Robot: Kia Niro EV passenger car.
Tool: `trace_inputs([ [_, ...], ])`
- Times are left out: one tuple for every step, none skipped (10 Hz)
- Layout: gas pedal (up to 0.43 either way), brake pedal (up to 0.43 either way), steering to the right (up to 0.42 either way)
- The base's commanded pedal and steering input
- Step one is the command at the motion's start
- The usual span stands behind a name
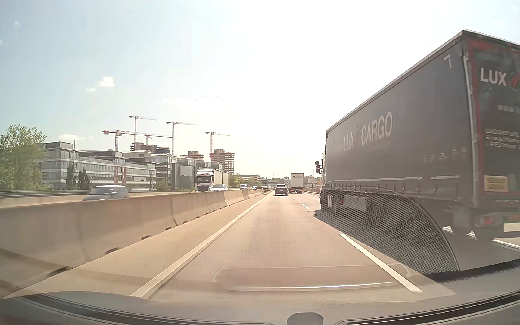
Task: Follow the waypoints while adhering to traffic rules and regulations
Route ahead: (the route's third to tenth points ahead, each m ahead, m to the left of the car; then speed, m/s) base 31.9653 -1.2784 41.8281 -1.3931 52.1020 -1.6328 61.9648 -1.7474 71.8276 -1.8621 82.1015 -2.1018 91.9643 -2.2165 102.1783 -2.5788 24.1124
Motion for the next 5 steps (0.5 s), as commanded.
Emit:
trace_inputs([
  [0.157, 0.03, -0.001],
  [0.157, 0.03, -0.001],
  [0.157, 0.03, -0.001],
  [0.157, 0.03, 0.0],
  [0.157, 0.03, 0.001],
])
